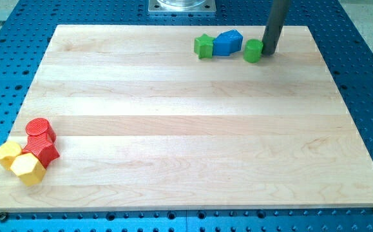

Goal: Push the blue blocks to the center left of the board

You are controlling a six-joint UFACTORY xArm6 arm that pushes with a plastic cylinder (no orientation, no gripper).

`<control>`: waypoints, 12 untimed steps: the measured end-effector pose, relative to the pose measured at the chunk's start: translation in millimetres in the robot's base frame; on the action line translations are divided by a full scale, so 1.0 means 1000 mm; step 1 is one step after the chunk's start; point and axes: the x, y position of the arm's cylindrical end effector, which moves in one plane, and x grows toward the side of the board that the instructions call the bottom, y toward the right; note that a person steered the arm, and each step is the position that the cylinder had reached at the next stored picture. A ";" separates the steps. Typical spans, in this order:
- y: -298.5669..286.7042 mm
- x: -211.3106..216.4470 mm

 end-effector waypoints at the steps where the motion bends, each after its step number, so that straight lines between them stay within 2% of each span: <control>1: 0.001 0.001; 2: 0.056 -0.051; 3: -0.001 -0.086; 4: -0.063 -0.040; 6: -0.102 0.036; 7: -0.160 0.073; 8: -0.130 0.072; 9: -0.120 0.053; 10: -0.154 0.051; 12: -0.151 0.018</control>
